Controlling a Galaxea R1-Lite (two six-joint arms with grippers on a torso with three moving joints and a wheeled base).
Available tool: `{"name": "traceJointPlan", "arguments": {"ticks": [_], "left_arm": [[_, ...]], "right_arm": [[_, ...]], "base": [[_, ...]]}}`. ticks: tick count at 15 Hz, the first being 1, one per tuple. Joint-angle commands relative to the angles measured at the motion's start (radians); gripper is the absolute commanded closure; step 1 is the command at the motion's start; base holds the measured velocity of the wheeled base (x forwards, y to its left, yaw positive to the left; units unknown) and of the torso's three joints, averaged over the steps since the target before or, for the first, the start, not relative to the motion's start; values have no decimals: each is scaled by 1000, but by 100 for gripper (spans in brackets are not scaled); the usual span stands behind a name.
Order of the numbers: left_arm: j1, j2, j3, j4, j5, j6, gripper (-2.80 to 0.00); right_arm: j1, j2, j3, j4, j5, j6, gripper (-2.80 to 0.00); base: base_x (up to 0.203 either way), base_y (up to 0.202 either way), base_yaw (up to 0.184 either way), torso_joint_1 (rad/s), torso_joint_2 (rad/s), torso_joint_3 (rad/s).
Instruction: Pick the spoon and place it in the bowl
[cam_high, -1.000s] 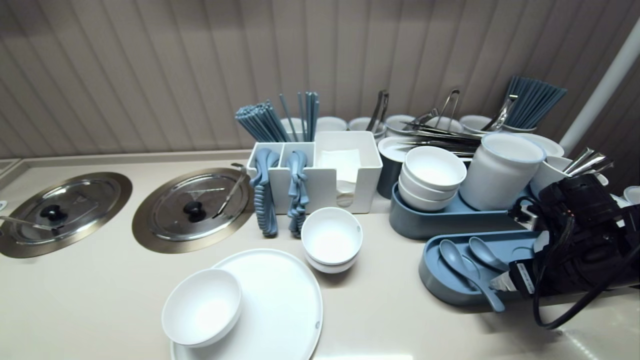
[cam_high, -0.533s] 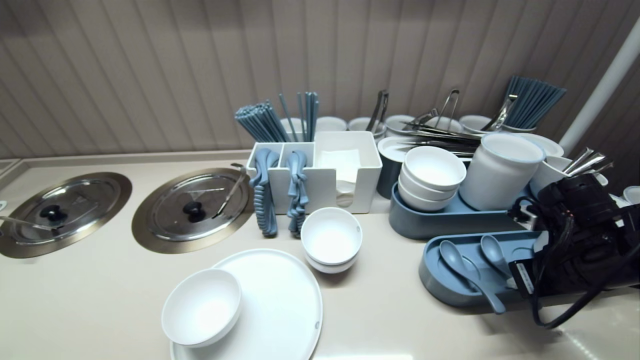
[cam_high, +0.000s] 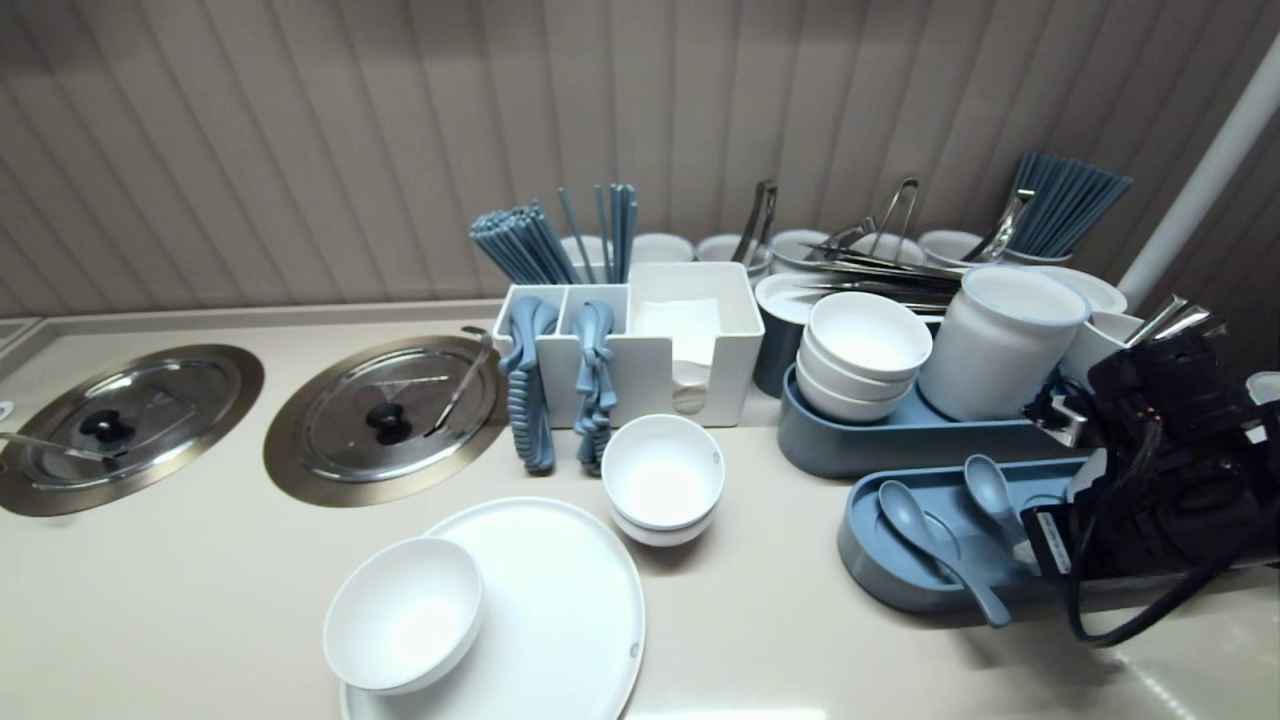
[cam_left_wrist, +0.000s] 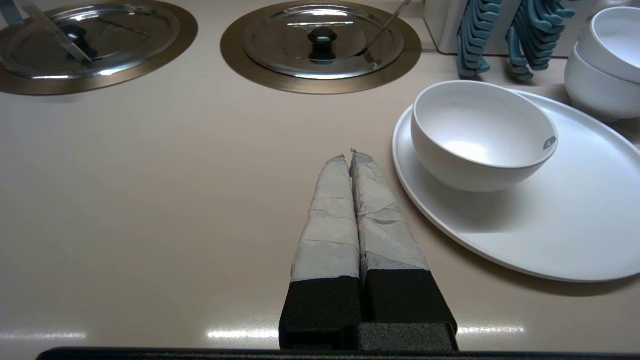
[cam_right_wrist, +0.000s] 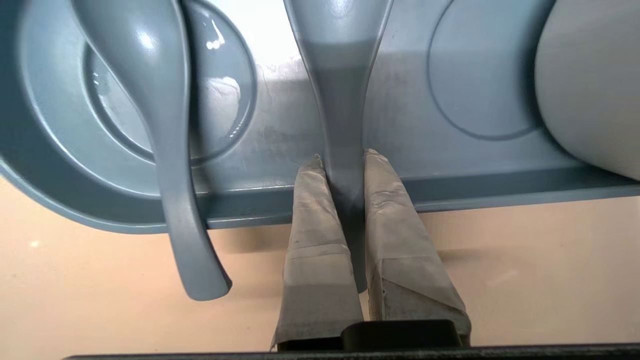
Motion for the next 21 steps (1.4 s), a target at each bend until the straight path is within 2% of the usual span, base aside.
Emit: {"name": "traceJointPlan", "arguments": {"ticks": [1,5,10,13,18,19,21], "left_arm": [[0,0,8,-1,0,-1,0],[0,0,8,0,-1,-1,0],[0,0,8,0,-1,-1,0],[0,0,8,-1,0,-1,0],[0,1,8,-1,1,-1,0],[0,0,8,0,-1,-1,0],[0,0,8,0,-1,-1,0]], "right_arm": [[0,-42,-13,4,-1,1,0],[31,-133,-160,178,-1,-1,0],[237,-149,-441,415,-7,1,0],[366,-110,-543,469,-10,0,0],[388,36,-798,499,-18,-11,0],[383,61,-828,510,-19,-13,0],[387,66,-800,515,-20,-12,0]], "base": [[0,0,0,0,0,0],[0,0,0,0,0,0],[0,0,0,0,0,0],[0,0,0,0,0,0],[0,0,0,0,0,0],[0,0,0,0,0,0],[0,0,0,0,0,0]]}}
